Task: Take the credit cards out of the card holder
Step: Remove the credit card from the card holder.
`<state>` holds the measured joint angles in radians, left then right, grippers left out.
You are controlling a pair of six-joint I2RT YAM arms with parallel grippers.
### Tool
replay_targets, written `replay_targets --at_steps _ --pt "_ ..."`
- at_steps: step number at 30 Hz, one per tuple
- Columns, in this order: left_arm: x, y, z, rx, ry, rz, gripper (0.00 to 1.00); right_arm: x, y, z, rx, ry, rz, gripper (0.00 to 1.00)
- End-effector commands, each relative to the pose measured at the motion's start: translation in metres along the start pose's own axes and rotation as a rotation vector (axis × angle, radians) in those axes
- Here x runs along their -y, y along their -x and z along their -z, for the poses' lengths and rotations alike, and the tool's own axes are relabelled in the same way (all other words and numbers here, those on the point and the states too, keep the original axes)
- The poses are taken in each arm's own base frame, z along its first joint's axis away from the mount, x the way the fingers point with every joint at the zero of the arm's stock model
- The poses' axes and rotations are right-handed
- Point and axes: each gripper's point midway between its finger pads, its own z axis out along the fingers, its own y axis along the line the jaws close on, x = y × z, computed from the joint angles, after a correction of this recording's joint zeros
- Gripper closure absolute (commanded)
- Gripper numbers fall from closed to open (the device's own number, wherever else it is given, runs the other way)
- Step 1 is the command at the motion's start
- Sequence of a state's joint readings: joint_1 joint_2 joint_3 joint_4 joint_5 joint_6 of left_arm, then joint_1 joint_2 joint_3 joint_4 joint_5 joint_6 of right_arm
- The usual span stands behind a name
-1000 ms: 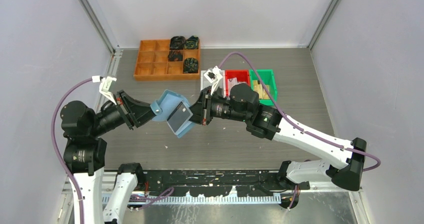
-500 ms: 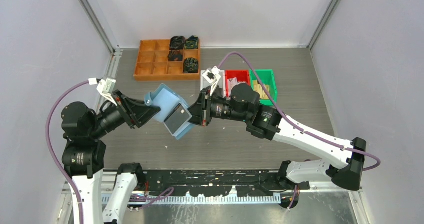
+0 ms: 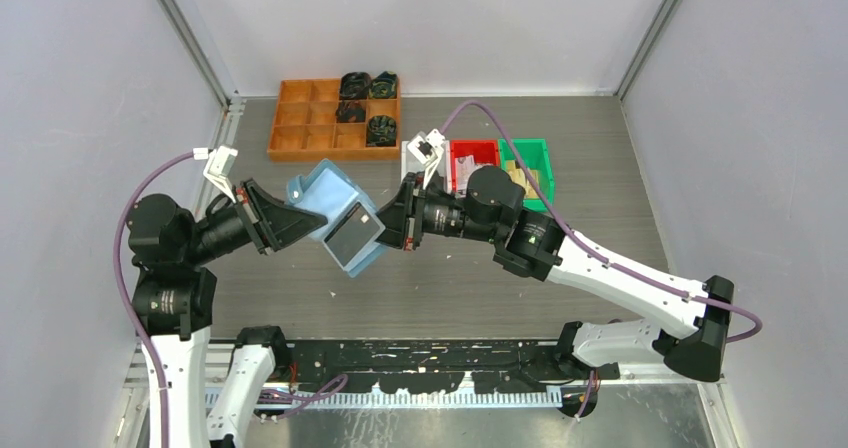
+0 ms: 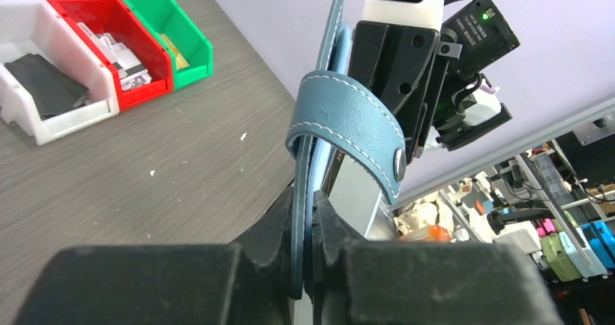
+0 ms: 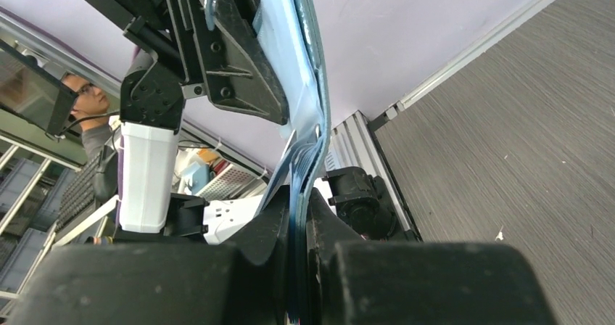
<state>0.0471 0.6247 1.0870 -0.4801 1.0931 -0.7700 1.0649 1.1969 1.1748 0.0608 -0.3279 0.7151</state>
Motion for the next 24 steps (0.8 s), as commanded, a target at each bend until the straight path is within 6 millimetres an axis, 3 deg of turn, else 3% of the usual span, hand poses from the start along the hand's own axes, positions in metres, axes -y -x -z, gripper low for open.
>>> replay_targets --at_steps 1,4,7,12,16,18,21,24 --pt "0.020 0.010 0.001 0.002 -0.075 -0.067 0.94 -0.038 0.030 0.012 0.102 0.116 0.046 0.86" --pt "0.019 0.014 0.001 0.022 -0.051 -0.105 0.97 -0.035 0.024 0.020 0.101 0.108 0.042 0.61" --pt "0.023 0.015 0.003 0.017 -0.057 -0.158 0.98 -0.026 0.011 0.032 0.074 0.074 0.053 0.42" --pt "0.030 0.009 0.007 -0.023 -0.086 -0.270 0.99 -0.011 0.004 0.070 0.016 -0.042 0.145 0.21" --pt "0.032 -0.001 0.012 -0.055 -0.096 -0.385 0.99 -0.010 0.026 0.104 0.010 -0.141 0.282 0.13" --pt "0.032 -0.007 0.015 -0.077 -0.106 -0.417 0.99 -0.022 0.038 0.110 0.019 -0.130 0.336 0.12" --pt "0.034 -0.017 0.017 -0.101 -0.148 -0.426 0.99 -0.042 0.040 0.093 -0.037 -0.011 0.363 0.14" --pt "0.032 -0.023 0.018 -0.127 -0.159 -0.404 0.99 -0.057 0.025 0.069 -0.151 0.147 0.326 0.20"
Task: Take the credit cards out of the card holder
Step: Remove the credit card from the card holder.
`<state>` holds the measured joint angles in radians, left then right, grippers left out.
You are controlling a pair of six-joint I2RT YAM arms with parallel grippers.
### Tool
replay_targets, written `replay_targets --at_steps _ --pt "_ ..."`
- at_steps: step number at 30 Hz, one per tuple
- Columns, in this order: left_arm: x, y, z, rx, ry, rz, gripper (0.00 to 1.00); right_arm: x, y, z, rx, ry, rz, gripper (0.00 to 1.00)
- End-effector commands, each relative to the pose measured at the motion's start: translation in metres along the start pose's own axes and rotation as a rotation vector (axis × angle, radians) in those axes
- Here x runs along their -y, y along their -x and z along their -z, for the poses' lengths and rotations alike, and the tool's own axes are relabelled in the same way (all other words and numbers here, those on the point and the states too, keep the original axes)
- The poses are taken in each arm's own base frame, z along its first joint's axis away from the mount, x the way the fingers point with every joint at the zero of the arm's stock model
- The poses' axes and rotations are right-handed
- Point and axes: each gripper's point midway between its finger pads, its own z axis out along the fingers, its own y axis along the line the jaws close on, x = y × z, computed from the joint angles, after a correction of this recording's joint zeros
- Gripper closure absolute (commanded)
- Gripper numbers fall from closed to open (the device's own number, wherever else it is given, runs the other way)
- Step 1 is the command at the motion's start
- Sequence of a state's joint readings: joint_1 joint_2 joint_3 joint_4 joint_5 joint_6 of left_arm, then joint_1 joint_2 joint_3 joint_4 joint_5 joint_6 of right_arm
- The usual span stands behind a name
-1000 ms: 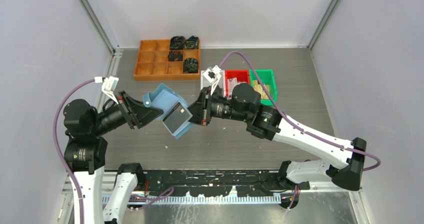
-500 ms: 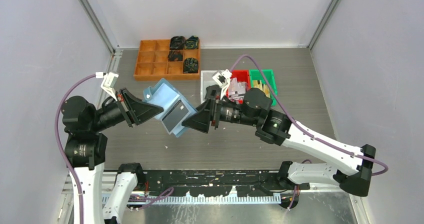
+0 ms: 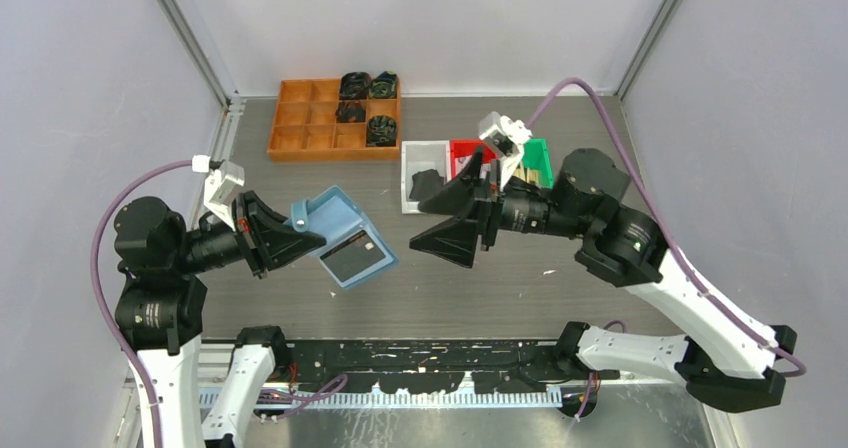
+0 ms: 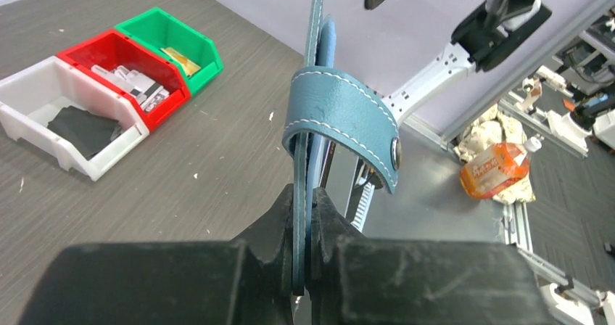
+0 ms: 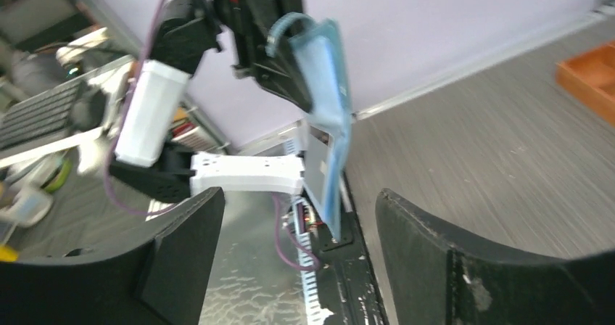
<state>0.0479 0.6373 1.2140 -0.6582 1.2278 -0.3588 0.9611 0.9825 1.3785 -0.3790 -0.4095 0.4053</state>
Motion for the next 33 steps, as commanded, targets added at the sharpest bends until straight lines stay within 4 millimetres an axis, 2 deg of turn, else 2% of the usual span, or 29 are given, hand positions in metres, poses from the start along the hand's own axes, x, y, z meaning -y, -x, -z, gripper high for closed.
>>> replay_targets --at_steps 1,5,10,17,21,24,26,27,29,30,33 --pt "0.011 -0.010 0.003 -0.040 -0.065 -0.057 0.99 -0.024 -0.018 -0.031 -0.143 0.231 0.014 0.22" --pt "0.013 -0.013 0.003 -0.063 -0.094 -0.028 0.98 -0.024 -0.027 -0.052 -0.201 0.293 0.018 0.23" --pt "0.012 -0.017 0.003 -0.074 -0.111 -0.019 0.98 -0.027 -0.032 -0.073 -0.235 0.350 -0.002 0.31" --pt "0.007 -0.026 0.003 -0.094 -0.110 -0.013 0.97 -0.032 -0.045 -0.092 -0.276 0.408 -0.058 0.57" --pt "0.006 -0.029 0.004 -0.104 -0.104 -0.016 0.96 -0.032 -0.051 -0.099 -0.286 0.424 -0.082 0.65" --pt "0.006 -0.029 0.004 -0.106 -0.103 -0.016 0.93 -0.032 -0.053 -0.101 -0.293 0.425 -0.090 0.84" --pt "0.005 -0.029 0.003 -0.107 -0.104 -0.013 0.89 -0.029 -0.051 -0.104 -0.282 0.406 -0.091 0.93" --pt "0.006 -0.028 0.004 -0.106 -0.103 -0.016 0.83 -0.028 -0.049 -0.105 -0.273 0.395 -0.089 0.95" --pt "0.001 -0.028 0.003 -0.106 -0.076 -0.010 0.64 -0.024 -0.041 -0.109 -0.242 0.357 -0.082 0.99" --pt "-0.003 -0.028 0.003 -0.103 -0.052 0.000 0.60 -0.021 -0.037 -0.110 -0.217 0.333 -0.073 0.99" --pt "-0.014 -0.022 0.000 -0.069 0.022 0.057 0.52 -0.011 -0.017 -0.113 -0.105 0.257 -0.054 0.99"
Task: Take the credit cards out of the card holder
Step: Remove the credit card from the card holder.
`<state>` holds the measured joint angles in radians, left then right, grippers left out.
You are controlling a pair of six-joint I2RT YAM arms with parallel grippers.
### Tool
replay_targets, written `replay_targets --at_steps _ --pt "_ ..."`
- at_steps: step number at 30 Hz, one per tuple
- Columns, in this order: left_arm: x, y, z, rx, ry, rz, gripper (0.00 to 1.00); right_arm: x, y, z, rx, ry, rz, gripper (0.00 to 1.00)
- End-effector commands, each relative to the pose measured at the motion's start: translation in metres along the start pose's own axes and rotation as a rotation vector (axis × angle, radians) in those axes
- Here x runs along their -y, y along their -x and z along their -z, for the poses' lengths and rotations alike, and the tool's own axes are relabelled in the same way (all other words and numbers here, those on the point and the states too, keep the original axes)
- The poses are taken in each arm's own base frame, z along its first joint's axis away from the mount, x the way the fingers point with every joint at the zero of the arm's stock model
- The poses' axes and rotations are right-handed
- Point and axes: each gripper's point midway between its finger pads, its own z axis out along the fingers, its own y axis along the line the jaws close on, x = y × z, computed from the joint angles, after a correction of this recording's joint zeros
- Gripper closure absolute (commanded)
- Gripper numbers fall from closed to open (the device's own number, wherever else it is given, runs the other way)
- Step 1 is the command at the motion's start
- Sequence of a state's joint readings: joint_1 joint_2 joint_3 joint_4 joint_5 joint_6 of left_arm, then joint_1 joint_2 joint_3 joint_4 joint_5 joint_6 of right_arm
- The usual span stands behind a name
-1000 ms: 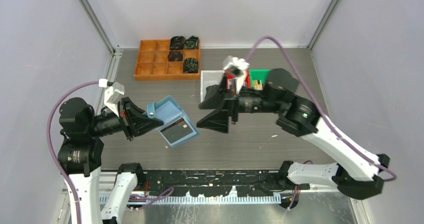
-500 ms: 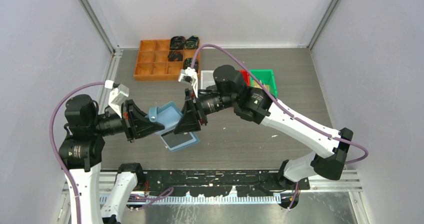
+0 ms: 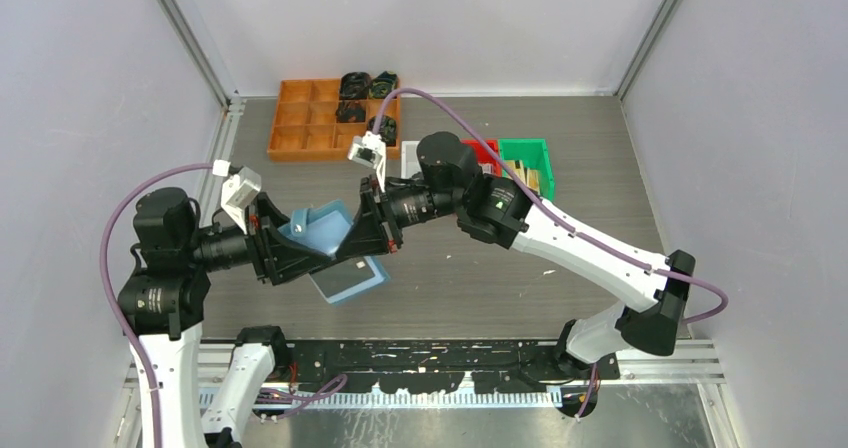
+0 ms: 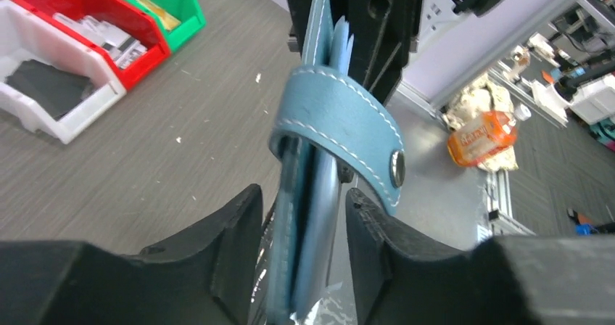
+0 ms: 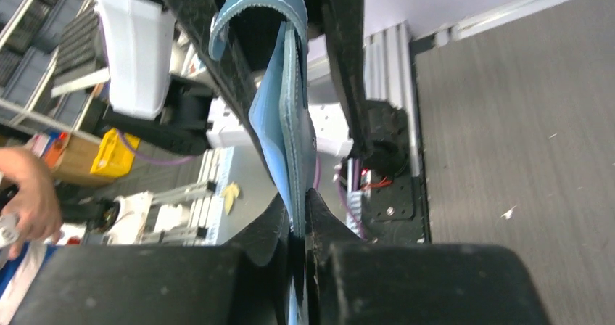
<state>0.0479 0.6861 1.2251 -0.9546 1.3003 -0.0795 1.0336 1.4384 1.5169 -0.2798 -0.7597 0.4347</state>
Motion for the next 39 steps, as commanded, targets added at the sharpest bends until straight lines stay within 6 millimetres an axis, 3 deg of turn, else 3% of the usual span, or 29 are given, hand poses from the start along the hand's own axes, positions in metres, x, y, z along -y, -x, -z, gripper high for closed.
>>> replay_targets --at_steps 1,4,7,13,24,32,35,39 --pt "-0.014 0.015 -0.002 0.058 0.088 0.048 0.52 -0.017 0.069 0.019 0.294 -0.066 0.128 0.99" --pt "-0.015 0.023 -0.003 0.104 0.095 0.125 0.51 -0.015 0.098 0.041 0.527 -0.140 0.144 0.99" --pt "-0.013 0.032 -0.005 0.139 0.076 0.208 0.51 -0.018 0.114 0.066 0.755 -0.131 0.133 0.99" --pt "-0.011 0.041 -0.009 0.175 0.024 0.305 0.55 -0.018 0.123 0.079 0.962 -0.022 0.036 0.99" --pt "-0.007 0.057 -0.009 0.204 -0.010 0.350 0.80 -0.011 0.122 0.065 1.000 0.032 -0.032 0.99" --pt "-0.006 0.066 -0.010 0.231 -0.034 0.388 0.76 -0.004 0.115 0.052 1.001 0.028 -0.052 0.99" --pt "-0.001 0.069 -0.009 0.232 -0.052 0.389 0.70 -0.001 0.114 0.051 1.008 0.019 -0.056 0.99" --pt "0.002 0.069 -0.009 0.230 -0.058 0.389 0.70 0.001 0.112 0.052 1.019 0.011 -0.059 0.99"
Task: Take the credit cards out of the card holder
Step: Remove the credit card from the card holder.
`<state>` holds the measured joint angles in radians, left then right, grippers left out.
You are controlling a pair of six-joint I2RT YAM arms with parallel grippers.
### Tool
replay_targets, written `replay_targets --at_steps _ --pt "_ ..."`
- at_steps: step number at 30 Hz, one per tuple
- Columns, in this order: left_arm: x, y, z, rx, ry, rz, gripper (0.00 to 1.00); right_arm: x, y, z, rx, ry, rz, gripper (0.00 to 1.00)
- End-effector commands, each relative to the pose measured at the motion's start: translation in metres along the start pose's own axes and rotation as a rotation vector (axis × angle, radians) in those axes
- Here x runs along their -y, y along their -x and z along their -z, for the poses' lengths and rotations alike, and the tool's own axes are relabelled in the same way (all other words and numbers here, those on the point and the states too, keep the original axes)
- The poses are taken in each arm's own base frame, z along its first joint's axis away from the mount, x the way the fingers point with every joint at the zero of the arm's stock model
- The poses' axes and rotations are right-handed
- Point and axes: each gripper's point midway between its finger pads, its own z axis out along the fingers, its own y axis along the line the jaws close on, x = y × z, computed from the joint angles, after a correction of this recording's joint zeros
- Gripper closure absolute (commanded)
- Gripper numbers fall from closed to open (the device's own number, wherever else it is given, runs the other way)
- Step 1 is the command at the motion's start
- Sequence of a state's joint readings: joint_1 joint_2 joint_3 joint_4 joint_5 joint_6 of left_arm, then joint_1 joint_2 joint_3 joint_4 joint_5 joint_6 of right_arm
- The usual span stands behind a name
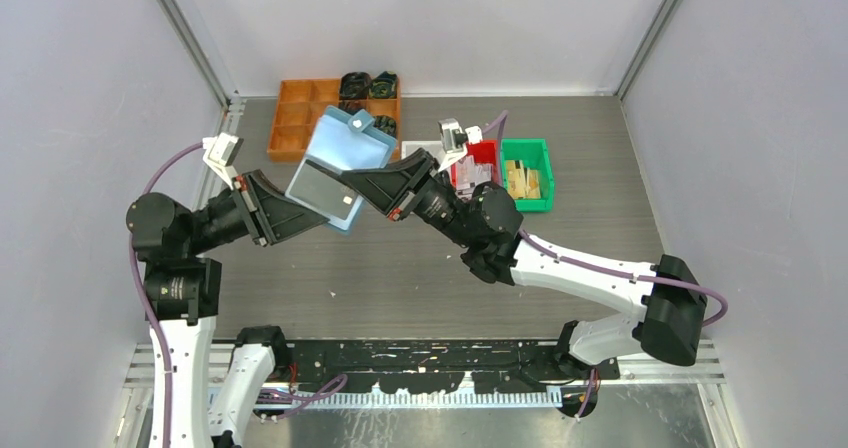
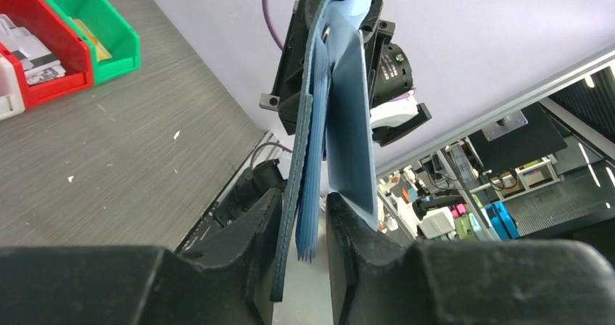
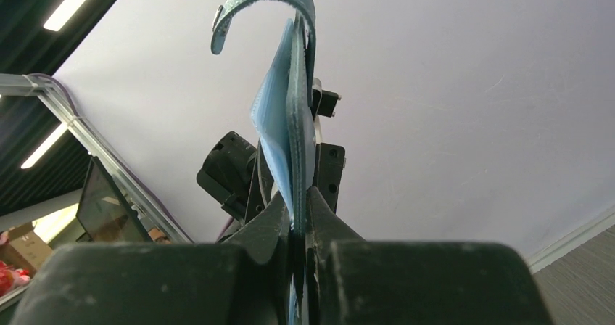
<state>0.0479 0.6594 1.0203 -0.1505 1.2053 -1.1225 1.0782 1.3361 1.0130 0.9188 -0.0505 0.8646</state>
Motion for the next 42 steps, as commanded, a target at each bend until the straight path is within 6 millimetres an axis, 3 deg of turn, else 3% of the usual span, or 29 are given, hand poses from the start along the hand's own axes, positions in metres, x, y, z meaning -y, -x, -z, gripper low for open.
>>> replay_targets --at_steps 1,7,18,24,31,35,36,42 --pt "0.014 0.005 0.000 0.006 -0.043 -0.053 0.72 -0.012 0.007 0.000 0.048 0.040 0.008 0.99" --pt "0.028 -0.007 0.005 -0.028 -0.095 -0.144 0.85 -0.012 0.012 0.004 0.071 0.031 0.006 0.99" --pt "0.021 -0.023 0.011 -0.053 -0.054 -0.234 0.84 -0.045 0.049 0.002 0.174 0.093 -0.044 0.99" --pt "0.028 -0.031 0.016 -0.043 -0.066 -0.318 0.66 -0.048 0.053 0.003 0.197 0.102 -0.075 0.99" --pt "0.027 0.008 0.010 0.154 0.027 -0.260 0.58 -0.047 0.048 -0.003 0.192 0.129 -0.127 0.99" --pt "0.026 0.024 0.010 0.238 0.062 -0.209 0.44 -0.050 0.051 -0.006 0.200 0.137 -0.135 0.99" --pt "0.024 0.025 0.010 0.242 0.067 -0.199 0.33 -0.050 0.051 -0.007 0.200 0.137 -0.138 0.99" --pt "0.024 0.021 0.013 0.258 0.082 -0.236 0.31 -0.047 0.056 -0.010 0.229 0.124 -0.152 0.99"
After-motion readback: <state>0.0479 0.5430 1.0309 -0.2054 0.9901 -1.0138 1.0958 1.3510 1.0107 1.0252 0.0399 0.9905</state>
